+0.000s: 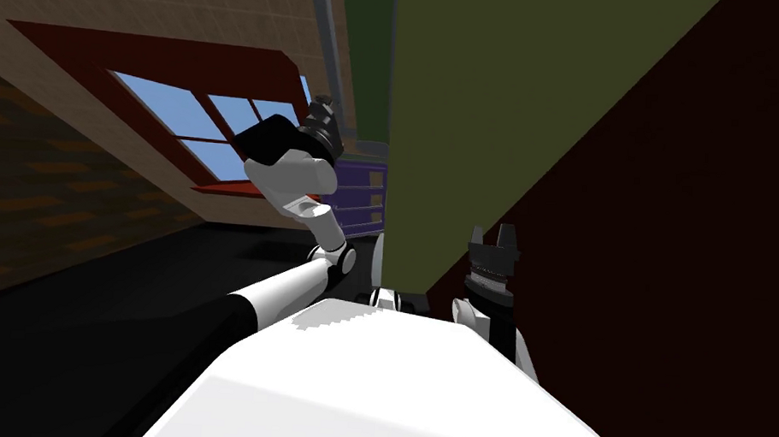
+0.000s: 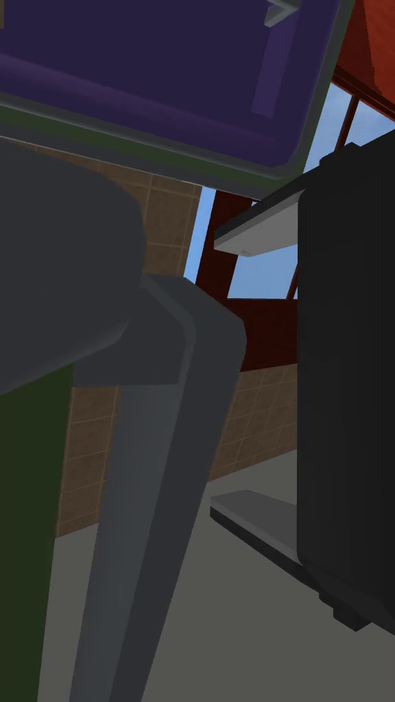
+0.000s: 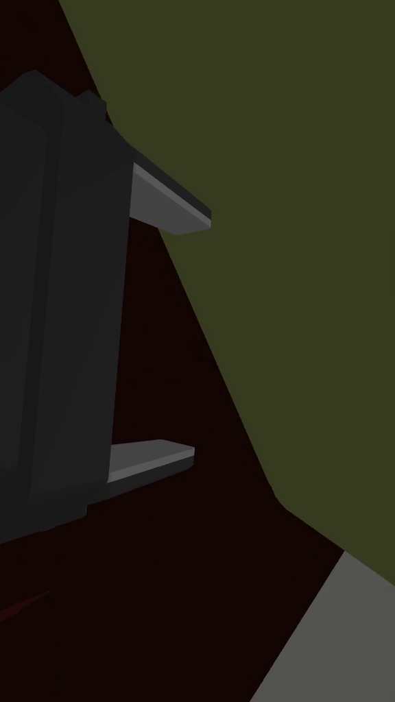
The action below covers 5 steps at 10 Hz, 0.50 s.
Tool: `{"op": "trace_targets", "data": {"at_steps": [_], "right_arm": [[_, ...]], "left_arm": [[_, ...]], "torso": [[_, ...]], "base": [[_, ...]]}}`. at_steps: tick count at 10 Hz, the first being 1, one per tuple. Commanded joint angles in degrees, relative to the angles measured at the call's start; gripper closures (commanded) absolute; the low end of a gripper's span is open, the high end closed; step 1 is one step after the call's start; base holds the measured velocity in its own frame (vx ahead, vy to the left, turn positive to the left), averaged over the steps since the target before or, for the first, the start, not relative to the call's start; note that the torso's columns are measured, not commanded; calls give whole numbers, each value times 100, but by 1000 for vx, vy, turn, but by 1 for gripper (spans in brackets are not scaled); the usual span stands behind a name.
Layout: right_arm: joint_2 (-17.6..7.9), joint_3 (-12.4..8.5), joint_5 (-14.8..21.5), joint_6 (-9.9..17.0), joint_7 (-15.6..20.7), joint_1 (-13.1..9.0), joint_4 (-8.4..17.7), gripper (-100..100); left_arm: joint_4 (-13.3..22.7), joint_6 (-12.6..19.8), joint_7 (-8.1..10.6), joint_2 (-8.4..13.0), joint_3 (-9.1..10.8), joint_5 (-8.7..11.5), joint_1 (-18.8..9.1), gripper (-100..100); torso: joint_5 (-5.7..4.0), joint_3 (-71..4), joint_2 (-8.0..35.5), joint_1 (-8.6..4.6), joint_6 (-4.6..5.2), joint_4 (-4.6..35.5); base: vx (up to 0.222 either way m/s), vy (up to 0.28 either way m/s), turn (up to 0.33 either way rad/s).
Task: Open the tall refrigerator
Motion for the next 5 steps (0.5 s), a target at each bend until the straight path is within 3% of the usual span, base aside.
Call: {"op": "trace_targets", "data": {"at_steps": [1, 2, 5], "right_arm": [[0, 0, 0, 0, 0, 0, 0, 0], [-1, 0, 0, 0, 0, 0, 0, 0], [-2, -2, 0, 0, 0, 1, 0, 0]], "left_arm": [[-9, 81, -25, -340, -14, -60, -52, -100], [17, 52, -17, -261, -8, -50, -54, -100], [56, 398, -56, -161, 61, -118, -453, -100]], "torso": [[0, -5, -8, -1, -2, -2], [9, -3, -5, 17, -10, 0], [8, -10, -17, 10, -9, -3]], "base": [[-16, -118, -18], [-6, -43, 26], [73, 14, 2]]}}
